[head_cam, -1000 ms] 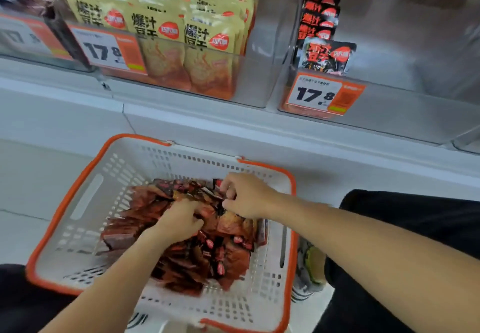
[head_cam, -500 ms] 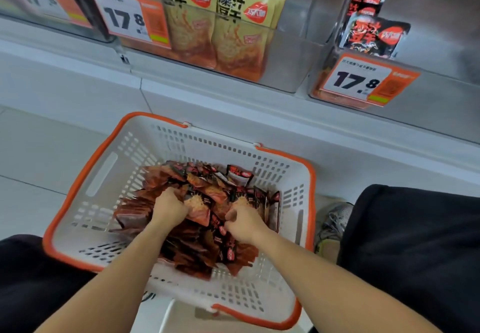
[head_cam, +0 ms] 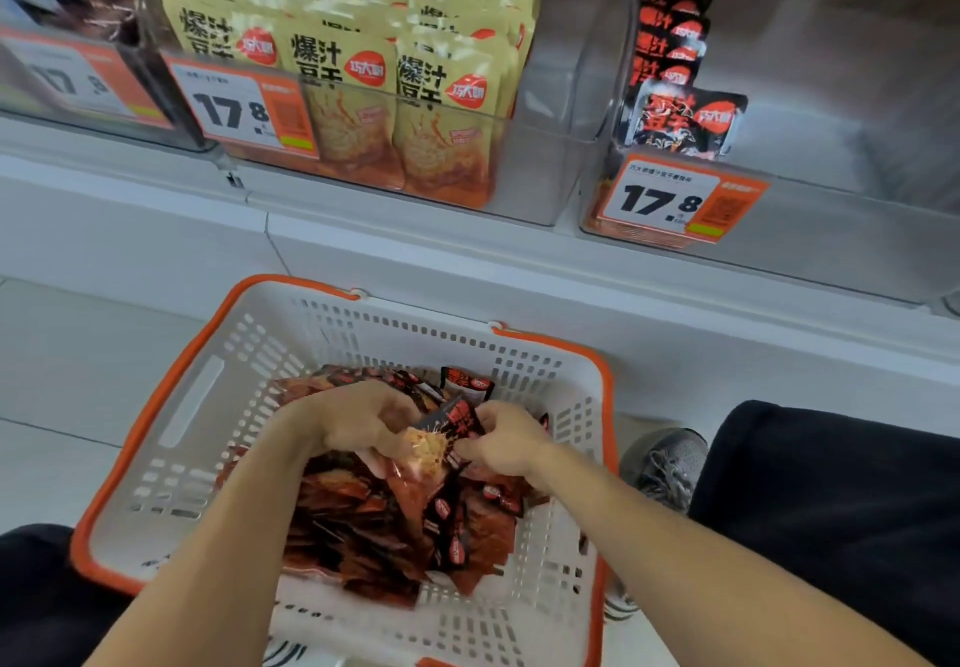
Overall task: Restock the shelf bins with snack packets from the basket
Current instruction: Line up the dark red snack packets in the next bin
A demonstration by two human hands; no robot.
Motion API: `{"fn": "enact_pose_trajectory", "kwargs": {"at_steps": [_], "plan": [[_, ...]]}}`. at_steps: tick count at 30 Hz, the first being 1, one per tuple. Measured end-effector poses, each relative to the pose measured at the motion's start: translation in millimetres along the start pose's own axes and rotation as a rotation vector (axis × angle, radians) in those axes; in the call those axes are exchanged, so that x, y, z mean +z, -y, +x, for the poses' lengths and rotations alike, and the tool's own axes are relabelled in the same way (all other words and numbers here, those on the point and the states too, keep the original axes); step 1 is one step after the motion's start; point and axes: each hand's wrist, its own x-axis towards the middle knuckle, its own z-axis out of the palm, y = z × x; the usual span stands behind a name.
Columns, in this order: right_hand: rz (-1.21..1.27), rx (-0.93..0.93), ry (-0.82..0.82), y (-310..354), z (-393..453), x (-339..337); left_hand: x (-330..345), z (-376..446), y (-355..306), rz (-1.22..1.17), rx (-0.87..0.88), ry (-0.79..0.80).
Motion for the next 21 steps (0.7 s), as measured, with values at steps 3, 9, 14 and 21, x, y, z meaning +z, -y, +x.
{"fn": "enact_pose_trajectory", "kwargs": {"at_steps": [3,9,14,21], "plan": [[0.006,-0.084,0.035,20,-20,-46,-7,-12,-36,0.116,0.121,-0.102],[-0.321,-0.419,-0.113,105,-104,-165,5,-39,-122,-0.04,0.599,-0.447],[-0.09,-0.875,-0.492,139,-192,-234,19,-61,-190,-0.206,0.996,-0.874],[-0.37,-0.892,-0.964,135,-185,-284,-6,-40,-223,0.356,1.06,-1.088]]}}
